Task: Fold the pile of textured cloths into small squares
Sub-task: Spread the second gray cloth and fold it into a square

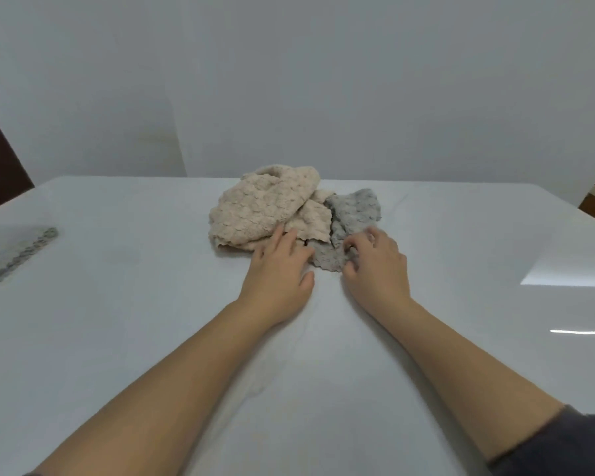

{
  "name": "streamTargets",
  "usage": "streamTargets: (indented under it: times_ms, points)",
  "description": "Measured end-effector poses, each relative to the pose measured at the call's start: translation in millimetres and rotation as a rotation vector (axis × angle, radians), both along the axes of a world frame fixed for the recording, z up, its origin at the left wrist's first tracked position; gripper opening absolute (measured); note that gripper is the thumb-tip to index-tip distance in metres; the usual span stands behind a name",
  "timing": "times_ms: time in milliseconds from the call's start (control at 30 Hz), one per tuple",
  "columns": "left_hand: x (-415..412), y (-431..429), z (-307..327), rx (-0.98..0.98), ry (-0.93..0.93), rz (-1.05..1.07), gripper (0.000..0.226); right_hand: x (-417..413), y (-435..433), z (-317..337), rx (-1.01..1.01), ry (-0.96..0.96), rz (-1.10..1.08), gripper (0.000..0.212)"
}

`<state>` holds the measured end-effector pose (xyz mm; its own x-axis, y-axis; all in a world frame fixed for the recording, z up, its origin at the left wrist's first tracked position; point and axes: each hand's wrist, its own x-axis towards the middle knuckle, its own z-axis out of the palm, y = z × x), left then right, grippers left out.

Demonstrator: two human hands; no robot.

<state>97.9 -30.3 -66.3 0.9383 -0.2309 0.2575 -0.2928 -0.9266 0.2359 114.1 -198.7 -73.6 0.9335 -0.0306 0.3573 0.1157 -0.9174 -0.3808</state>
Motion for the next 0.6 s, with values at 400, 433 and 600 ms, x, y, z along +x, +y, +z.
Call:
streamTargets:
  times_ms: [400,433,600]
  points:
    - [28.8,1.4,-9.0,0.126,0.194,0.159,0.053,-23.0,-19.5,7.9,0.051,0.068,0.174,0.006]
    - [26.3,0.1,-7.9,0.107,0.168,0.158,0.052,-31.5,-21.6,7.6,0.067,0.062,0.188,0.01]
    - [-13.6,-11.5,2.7,-0.271,0.096,0.075,0.024,-59.2,-28.9,5.3,0.345,0.031,0.25,0.029]
